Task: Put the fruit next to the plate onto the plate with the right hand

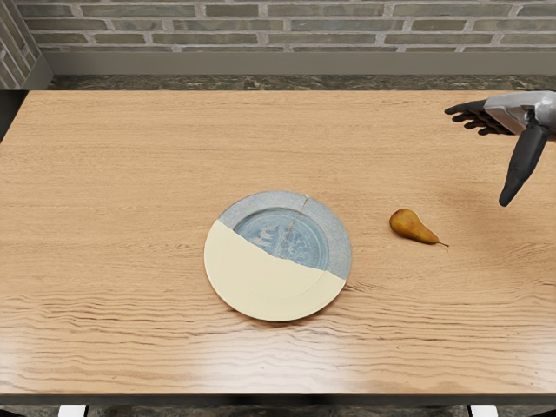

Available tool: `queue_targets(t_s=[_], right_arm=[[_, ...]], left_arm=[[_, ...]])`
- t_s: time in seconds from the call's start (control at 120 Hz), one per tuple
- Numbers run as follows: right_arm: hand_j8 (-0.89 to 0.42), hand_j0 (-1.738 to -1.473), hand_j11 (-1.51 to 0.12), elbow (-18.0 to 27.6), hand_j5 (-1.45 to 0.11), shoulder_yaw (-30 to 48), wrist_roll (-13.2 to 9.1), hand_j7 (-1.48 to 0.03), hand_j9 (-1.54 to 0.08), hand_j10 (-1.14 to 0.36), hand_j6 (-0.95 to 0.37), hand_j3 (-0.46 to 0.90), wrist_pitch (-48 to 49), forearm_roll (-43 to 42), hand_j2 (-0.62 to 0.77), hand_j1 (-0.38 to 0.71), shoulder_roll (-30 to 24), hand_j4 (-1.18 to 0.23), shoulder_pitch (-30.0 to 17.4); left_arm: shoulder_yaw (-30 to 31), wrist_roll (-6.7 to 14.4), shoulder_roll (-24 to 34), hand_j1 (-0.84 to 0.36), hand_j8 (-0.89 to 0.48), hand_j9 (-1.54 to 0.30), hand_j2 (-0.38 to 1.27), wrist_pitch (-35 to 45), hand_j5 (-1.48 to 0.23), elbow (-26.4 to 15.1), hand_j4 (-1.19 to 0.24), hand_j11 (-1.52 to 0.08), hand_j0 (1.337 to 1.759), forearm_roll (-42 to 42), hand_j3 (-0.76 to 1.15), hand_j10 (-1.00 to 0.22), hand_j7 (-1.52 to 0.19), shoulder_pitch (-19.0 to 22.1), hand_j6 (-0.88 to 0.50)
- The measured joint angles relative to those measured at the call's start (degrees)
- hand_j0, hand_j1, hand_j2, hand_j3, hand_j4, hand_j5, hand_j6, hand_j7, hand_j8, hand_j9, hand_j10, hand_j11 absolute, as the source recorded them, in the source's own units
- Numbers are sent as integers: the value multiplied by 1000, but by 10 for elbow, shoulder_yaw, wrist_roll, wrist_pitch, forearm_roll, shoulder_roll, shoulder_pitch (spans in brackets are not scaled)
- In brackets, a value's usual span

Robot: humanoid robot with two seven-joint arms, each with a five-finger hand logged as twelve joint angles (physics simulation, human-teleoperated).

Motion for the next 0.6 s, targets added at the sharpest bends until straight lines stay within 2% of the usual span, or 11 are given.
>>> queue_targets(t_s=[0.125,0.175,0.283,0.45,0.6], right_arm=[[-6,-1658,-1,7,-2,-2,-6,-1,-2,-4,-7,0,0,-1,1,-349,20,-6,4],[-6,-1658,-1,17,-2,-2,-18,-1,-1,-4,-7,0,0,-1,1,-349,34,-5,5],[-5,-1658,-1,66,-1,-1,-32,0,-1,-4,-7,0,0,-1,1,-349,48,-5,6],[-4,-1658,0,118,-1,8,-39,0,-1,-3,-5,0,0,9,1,-349,74,-4,10],[-3,-1658,0,170,-1,-29,-40,0,0,-2,-4,0,-32,-89,1,-349,88,-3,-1]], left_arm=[[0,0,0,331,-16,-20,3,0,-20,0,-16,-20,1658,0,0,-15,-20,0,-16],[0,0,0,331,-16,-20,3,0,-20,0,-16,-20,1658,0,0,-15,-20,0,-16],[0,0,0,331,-16,-20,3,0,-20,0,-16,-20,1658,0,0,-15,-20,0,-16],[0,0,0,331,-16,-20,3,0,-20,0,-16,-20,1658,0,0,-15,-20,0,-16],[0,0,0,331,-16,-20,3,0,-20,0,-15,-20,1658,0,0,-15,-20,0,-16]])
